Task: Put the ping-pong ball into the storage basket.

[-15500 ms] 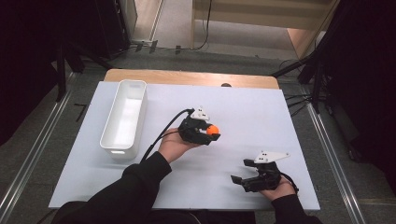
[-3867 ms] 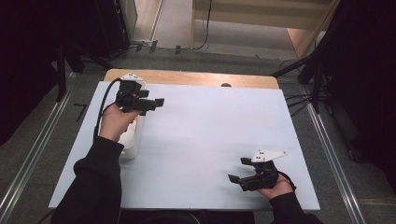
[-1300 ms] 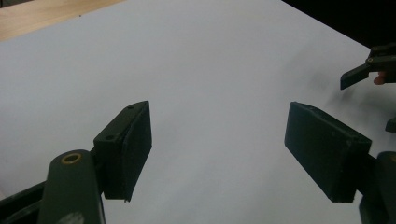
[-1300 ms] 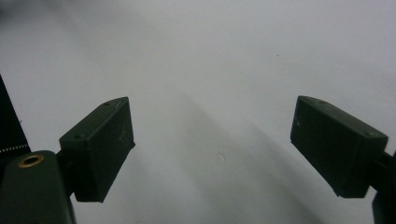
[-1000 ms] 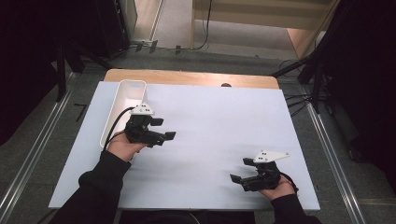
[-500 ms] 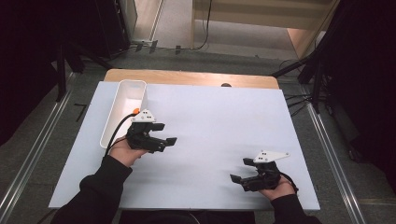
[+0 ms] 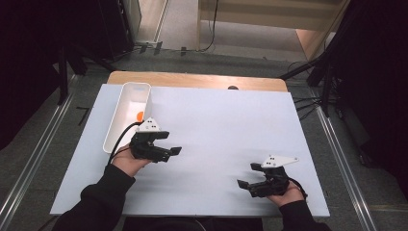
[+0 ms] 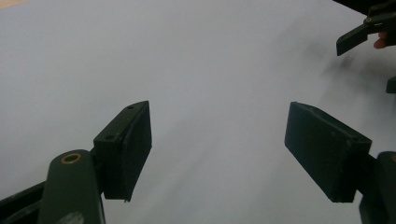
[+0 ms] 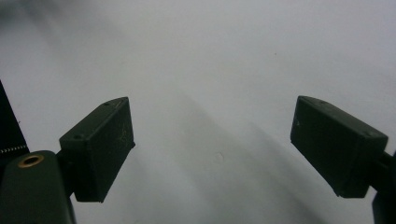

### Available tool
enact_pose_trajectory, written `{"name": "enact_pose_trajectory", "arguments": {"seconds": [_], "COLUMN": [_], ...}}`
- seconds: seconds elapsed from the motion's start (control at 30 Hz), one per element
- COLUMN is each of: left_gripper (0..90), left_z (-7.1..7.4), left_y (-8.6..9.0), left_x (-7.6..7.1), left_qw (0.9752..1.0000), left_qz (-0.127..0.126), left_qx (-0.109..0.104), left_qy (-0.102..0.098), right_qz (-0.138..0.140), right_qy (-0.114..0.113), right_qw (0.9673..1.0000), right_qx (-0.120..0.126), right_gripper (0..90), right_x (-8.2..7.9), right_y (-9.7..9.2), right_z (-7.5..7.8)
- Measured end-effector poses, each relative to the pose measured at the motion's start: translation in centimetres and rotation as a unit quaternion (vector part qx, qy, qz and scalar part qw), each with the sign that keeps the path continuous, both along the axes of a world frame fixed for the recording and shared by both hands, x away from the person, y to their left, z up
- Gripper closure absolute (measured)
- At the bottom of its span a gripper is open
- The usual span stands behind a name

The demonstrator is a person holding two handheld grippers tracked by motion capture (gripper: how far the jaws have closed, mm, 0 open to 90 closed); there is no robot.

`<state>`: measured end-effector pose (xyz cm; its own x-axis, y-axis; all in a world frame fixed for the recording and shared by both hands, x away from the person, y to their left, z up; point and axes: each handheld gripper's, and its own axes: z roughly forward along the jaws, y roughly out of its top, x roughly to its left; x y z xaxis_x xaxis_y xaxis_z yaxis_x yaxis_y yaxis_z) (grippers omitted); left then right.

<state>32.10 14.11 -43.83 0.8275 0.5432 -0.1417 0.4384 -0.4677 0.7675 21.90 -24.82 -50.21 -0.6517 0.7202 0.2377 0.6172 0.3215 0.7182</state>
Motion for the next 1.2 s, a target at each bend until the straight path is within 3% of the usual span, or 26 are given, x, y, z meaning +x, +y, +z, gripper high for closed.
{"name": "enact_pose_trajectory", "arguments": {"seconds": [0.17, 0.43, 0.8, 1.2], "left_gripper": [23.2, 23.3, 23.3, 23.3], "left_z": [-0.4, -0.6, -1.1, -2.0], "left_y": [-0.1, -0.2, 0.1, 0.5], "left_x": [-0.5, -1.4, -2.1, -2.7], "left_qw": [0.9999, 0.9997, 0.9994, 0.9988], "left_qz": [-0.011, -0.023, -0.035, -0.049], "left_qx": [0.006, 0.010, 0.005, 0.002], "left_qy": [0.012, -0.003, -0.006, 0.003], "right_qz": [0.000, -0.002, -0.003, -0.003], "right_qy": [0.000, 0.000, 0.001, 0.000], "right_qw": [1.0000, 1.0000, 1.0000, 1.0000], "right_qx": [-0.001, -0.002, -0.002, -0.003], "right_gripper": [11.9, 11.9, 12.0, 12.0], "right_x": [0.0, 0.0, 0.0, 0.0], "right_y": [0.0, 0.0, 0.0, 0.0], "right_z": [0.0, 0.0, 0.0, 0.0]}}
